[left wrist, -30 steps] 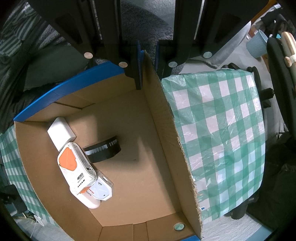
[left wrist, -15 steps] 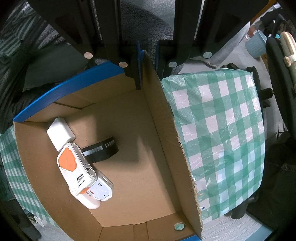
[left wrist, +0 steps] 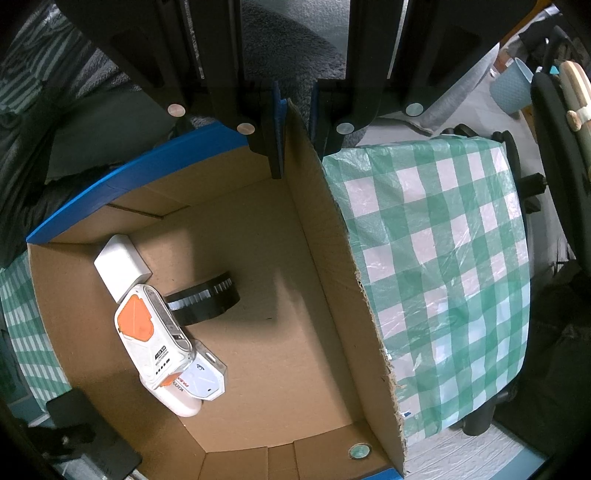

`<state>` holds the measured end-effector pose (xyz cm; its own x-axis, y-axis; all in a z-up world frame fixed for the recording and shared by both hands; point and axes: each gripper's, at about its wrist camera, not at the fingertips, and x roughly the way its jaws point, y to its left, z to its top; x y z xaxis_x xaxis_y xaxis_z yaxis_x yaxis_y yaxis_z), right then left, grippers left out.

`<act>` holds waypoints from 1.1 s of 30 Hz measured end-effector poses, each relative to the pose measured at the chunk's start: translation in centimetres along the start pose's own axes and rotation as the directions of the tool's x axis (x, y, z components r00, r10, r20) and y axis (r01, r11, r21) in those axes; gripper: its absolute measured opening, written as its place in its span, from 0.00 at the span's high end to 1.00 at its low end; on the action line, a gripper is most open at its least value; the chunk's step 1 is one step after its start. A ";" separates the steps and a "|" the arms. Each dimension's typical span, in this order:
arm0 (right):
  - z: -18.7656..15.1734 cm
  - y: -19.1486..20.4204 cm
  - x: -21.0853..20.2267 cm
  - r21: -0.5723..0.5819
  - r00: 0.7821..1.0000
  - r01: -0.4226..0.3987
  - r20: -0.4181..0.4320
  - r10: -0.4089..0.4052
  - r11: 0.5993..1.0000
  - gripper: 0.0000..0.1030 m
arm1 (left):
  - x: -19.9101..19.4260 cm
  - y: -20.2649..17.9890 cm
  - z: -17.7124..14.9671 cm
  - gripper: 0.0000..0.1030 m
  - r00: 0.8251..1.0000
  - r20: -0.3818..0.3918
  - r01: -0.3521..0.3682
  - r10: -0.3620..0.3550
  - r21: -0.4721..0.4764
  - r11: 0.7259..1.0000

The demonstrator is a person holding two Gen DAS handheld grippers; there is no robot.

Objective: Organize rigid objects
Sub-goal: 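Carry the black plug case into the box and open the right gripper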

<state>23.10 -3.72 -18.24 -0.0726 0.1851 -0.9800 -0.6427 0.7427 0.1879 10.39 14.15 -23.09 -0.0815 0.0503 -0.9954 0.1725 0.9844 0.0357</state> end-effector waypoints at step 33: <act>-2.6 -6.5 -5.3 0.124 0.991 -0.001 0.135 -0.016 0.992 0.38 | -0.4 -0.6 0.0 0.88 1.000 0.006 -0.011 0.011 0.012 1.000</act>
<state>25.70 -11.20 -14.44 0.0411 0.2581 -0.9652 -0.5427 0.8169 0.1953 10.29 13.57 -22.73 -0.0736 0.0601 -0.9955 0.1851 0.9817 0.0456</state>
